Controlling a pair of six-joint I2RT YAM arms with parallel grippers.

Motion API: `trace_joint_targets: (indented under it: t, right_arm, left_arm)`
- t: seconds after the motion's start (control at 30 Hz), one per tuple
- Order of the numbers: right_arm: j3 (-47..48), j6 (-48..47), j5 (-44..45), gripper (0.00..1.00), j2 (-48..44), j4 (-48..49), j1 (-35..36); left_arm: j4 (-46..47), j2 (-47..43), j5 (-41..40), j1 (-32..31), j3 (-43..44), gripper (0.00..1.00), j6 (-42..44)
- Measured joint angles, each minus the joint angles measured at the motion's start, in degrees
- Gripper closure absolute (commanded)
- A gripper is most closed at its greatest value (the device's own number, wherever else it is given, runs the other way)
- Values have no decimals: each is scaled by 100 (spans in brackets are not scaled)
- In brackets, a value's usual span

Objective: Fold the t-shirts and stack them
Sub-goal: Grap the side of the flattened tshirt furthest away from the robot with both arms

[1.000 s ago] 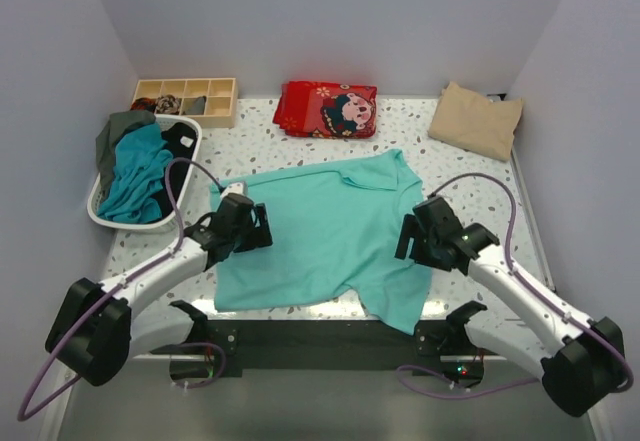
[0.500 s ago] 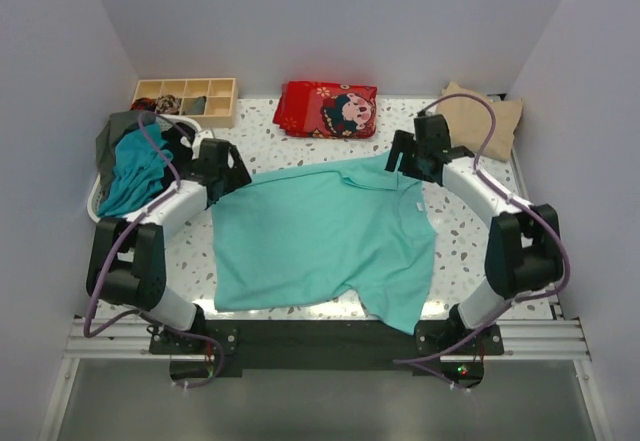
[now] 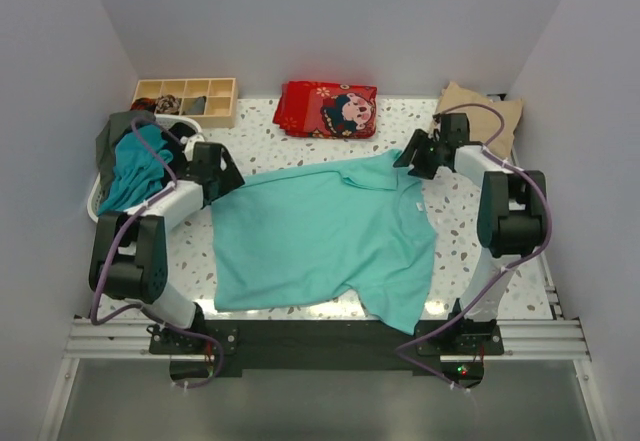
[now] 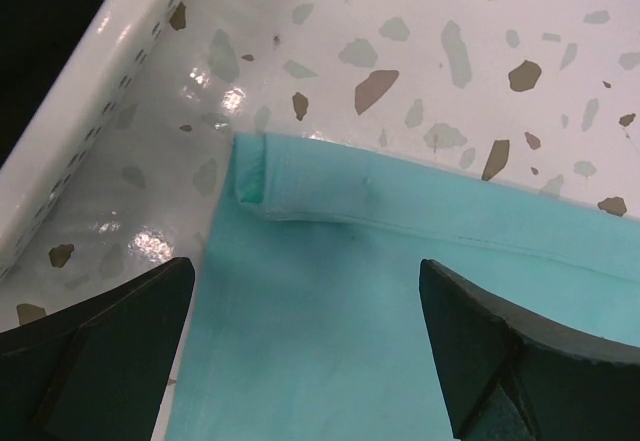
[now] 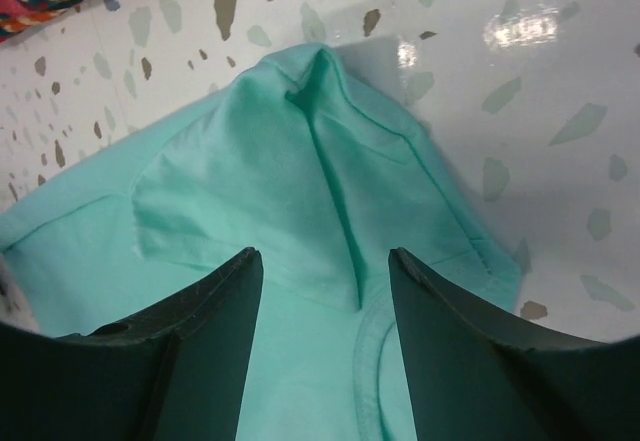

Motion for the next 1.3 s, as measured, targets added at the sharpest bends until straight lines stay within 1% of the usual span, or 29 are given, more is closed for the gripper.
trace_joint_targets:
  t: [0.1,0.23,0.5,0.83,0.93,0.97,1.03,1.07,1.13,1.17,1.2,1.27,1.3]
  right_arm:
    - [0,0,-234,47,0,85,42]
    - [0,0,-452,47,0,160,87]
    - [13,-66,-468,51,76,109,98]
    - [142,-302,-407,55,400,-212,118]
    - [173,-361,-389,62,444,-225,146]
    - [175,-372,-389,67,450,-227,160]
    - [179,-407,-393,71,463,-227,186]
    - [192,-415,-396,76,479,-227,197]
    - [210,-428,-407,84,501,-225,219]
    - [225,-428,-420,88,520,-225,225]
    - [232,-444,-428,93,527,-221,229]
    - [232,-455,-459,93,529,-214,243]
    - [234,-457,-466,94,529,-208,245]
  left_arm:
    - [98,0,98,164,-109,0,-20]
    - [142,0,188,284,-212,0,-20]
    - [293,15,361,289,-240,0,-20]
    - [400,136,461,289,-240,1,-15]
    - [402,142,463,289,-240,3,-15]
    - [402,142,463,289,-240,4,-17]
    - [404,142,463,289,-240,5,-15]
    - [407,142,463,289,-240,7,-13]
    - [409,142,463,289,-240,12,-13]
    - [411,144,463,289,-240,18,-13]
    - [415,146,463,289,-240,21,-11]
    - [422,155,461,289,-240,30,-2]
    - [422,162,461,289,-240,31,7]
